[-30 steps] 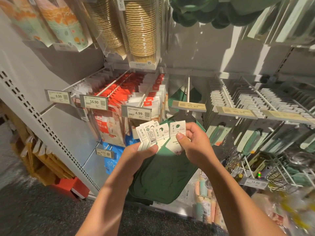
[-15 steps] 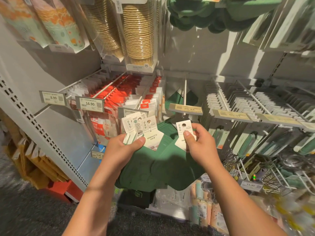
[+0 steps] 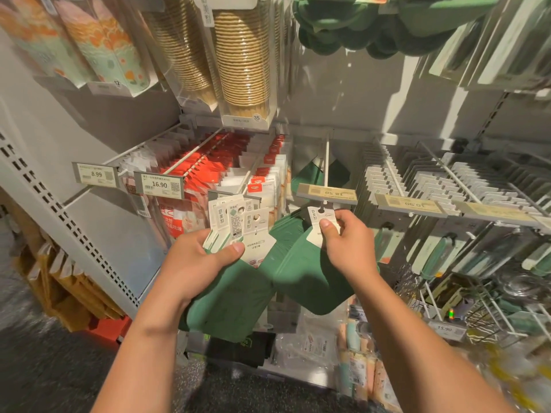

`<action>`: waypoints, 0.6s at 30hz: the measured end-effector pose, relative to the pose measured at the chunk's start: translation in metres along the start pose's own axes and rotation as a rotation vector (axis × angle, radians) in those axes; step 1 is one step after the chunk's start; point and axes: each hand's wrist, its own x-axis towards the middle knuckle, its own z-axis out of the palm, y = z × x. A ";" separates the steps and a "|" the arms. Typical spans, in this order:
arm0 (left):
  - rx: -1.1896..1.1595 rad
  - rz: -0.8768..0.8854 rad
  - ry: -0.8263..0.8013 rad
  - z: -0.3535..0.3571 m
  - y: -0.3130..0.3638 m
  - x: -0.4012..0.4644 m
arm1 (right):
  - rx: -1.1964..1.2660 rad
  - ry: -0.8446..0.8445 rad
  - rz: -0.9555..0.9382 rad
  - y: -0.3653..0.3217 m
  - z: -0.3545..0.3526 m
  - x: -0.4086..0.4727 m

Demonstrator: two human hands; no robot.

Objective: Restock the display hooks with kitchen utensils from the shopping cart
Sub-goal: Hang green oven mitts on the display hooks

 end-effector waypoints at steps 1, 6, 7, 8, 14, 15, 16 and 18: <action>-0.001 0.004 0.002 -0.003 0.001 0.000 | 0.007 0.015 0.012 0.000 0.000 0.000; -0.008 -0.010 0.001 -0.013 0.004 0.001 | -0.003 0.024 0.042 -0.006 0.004 0.007; -0.012 -0.018 -0.003 -0.013 0.005 0.001 | -0.018 0.013 0.045 -0.006 0.006 0.010; -0.021 -0.022 -0.009 -0.013 0.006 0.002 | -0.036 0.004 0.058 -0.006 0.007 0.014; -0.063 -0.052 -0.041 -0.011 0.010 0.003 | -0.130 -0.025 0.193 -0.005 0.009 0.041; -0.073 -0.062 -0.048 -0.010 0.010 0.003 | -0.146 -0.026 0.219 -0.006 0.009 0.044; -0.085 -0.070 -0.058 -0.008 0.010 0.003 | -0.162 -0.026 0.249 -0.007 0.009 0.046; -0.100 -0.080 -0.082 -0.002 0.007 0.003 | -0.173 -0.033 0.312 -0.009 0.010 0.051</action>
